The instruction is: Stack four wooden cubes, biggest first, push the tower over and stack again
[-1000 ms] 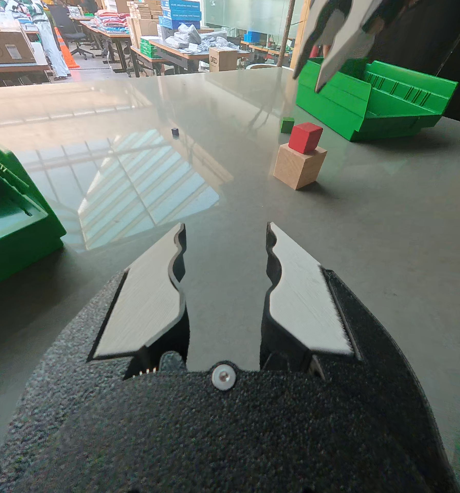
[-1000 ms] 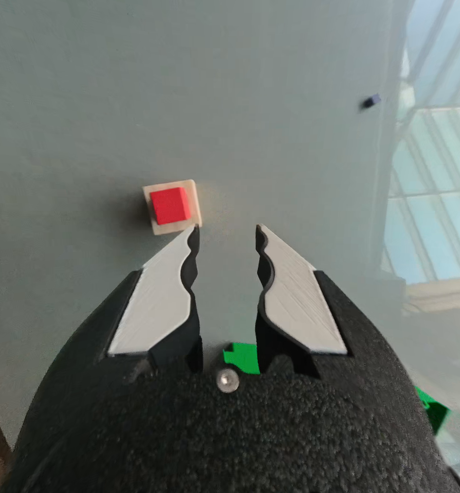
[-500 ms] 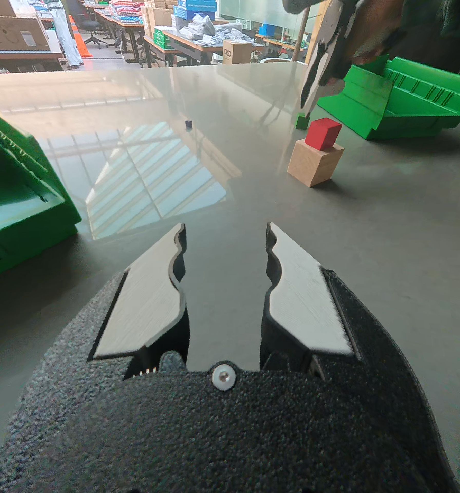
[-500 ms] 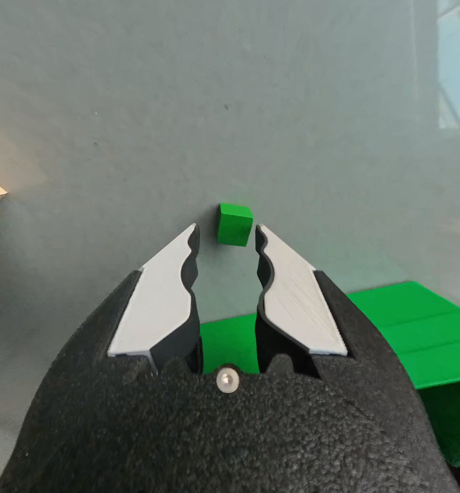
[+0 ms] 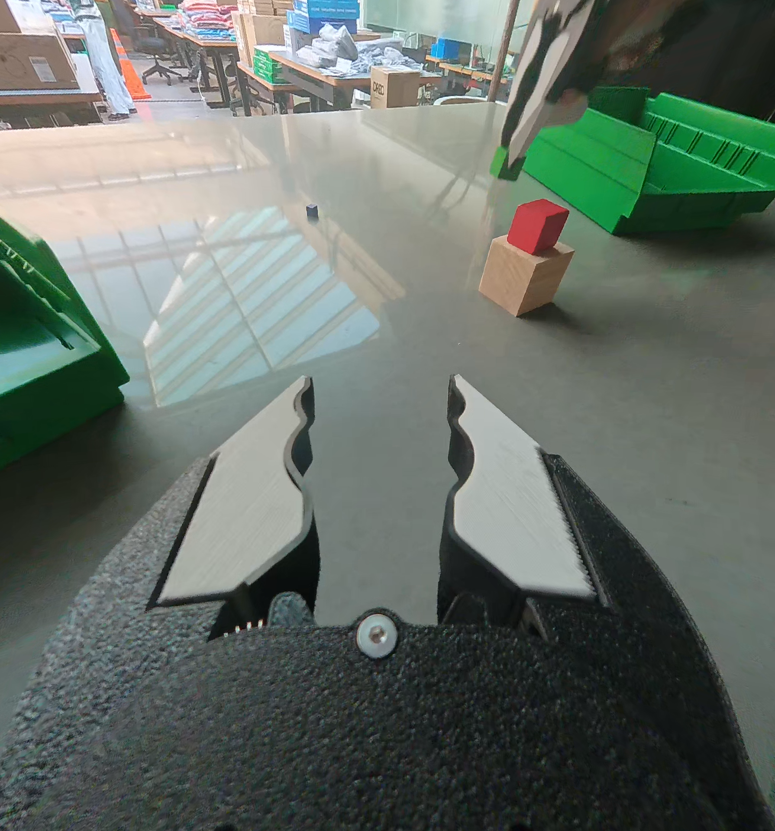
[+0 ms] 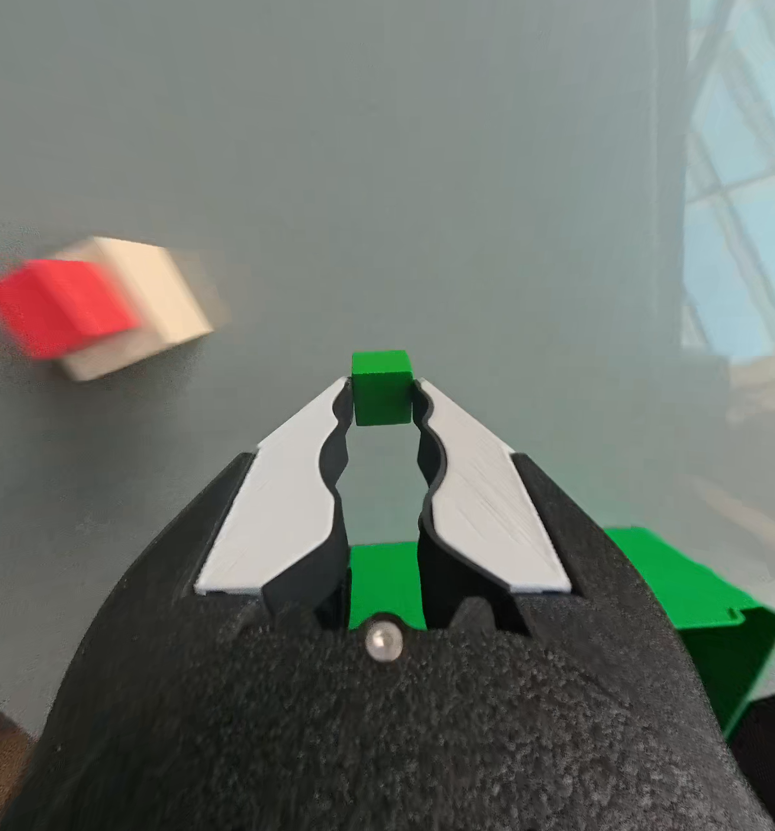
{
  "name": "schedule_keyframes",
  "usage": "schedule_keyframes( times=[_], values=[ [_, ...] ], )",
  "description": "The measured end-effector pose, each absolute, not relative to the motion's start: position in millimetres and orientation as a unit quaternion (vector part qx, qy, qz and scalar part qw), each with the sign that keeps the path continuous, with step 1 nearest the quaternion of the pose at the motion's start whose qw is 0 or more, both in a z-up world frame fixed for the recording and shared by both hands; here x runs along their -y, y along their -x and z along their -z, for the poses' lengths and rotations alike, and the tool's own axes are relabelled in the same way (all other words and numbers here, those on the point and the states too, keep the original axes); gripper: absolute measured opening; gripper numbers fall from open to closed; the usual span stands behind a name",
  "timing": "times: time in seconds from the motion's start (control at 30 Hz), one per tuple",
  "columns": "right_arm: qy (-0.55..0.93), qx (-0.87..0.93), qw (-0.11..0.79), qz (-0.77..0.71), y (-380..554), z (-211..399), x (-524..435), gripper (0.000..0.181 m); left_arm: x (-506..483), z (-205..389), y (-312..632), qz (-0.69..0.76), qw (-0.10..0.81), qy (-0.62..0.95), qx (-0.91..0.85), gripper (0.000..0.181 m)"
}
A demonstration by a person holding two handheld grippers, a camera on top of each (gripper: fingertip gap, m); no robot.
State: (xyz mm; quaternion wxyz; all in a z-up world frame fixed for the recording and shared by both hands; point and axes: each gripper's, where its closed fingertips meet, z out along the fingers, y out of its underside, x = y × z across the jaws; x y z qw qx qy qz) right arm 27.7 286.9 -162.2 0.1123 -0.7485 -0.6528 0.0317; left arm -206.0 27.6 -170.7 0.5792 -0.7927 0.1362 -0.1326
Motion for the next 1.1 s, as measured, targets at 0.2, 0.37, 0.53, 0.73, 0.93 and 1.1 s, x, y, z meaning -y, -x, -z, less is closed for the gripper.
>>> schedule_keyframes(
  times=[0.2, 0.37, 0.53, 0.73, 0.93, 1.1],
  values=[
    [0.637, 0.765, 0.089, -0.042, 18.3, 122.8, -187.2, 0.026, -27.6, 166.1, 194.1, 0.143, 0.585, 0.784, -0.149, 0.059],
    [0.615, 0.785, 0.067, -0.023, 24.2, 140.2, -162.4, 0.026, -21.7, 163.6, 183.9, 0.151, 0.587, 0.778, -0.162, 0.06],
    [0.618, 0.784, 0.057, -0.014, 21.5, 150.8, -160.7, 0.026, -15.2, 166.3, 190.8, 0.148, 0.586, 0.781, -0.16, 0.06],
    [0.623, 0.78, 0.056, -0.01, 21.6, 154.5, -162.1, 0.026, -15.6, 169.0, 196.1, 0.148, 0.584, 0.783, -0.156, 0.06],
    [0.624, 0.779, 0.054, -0.008, 24.0, 155.0, -161.6, 0.026, -18.3, 168.7, 192.4, 0.153, 0.584, 0.781, -0.16, 0.06],
    [0.625, 0.779, 0.053, -0.006, 25.9, 155.2, -161.6, 0.026, -17.9, 168.1, 193.4, 0.155, 0.586, 0.78, -0.158, 0.06]
  ],
)
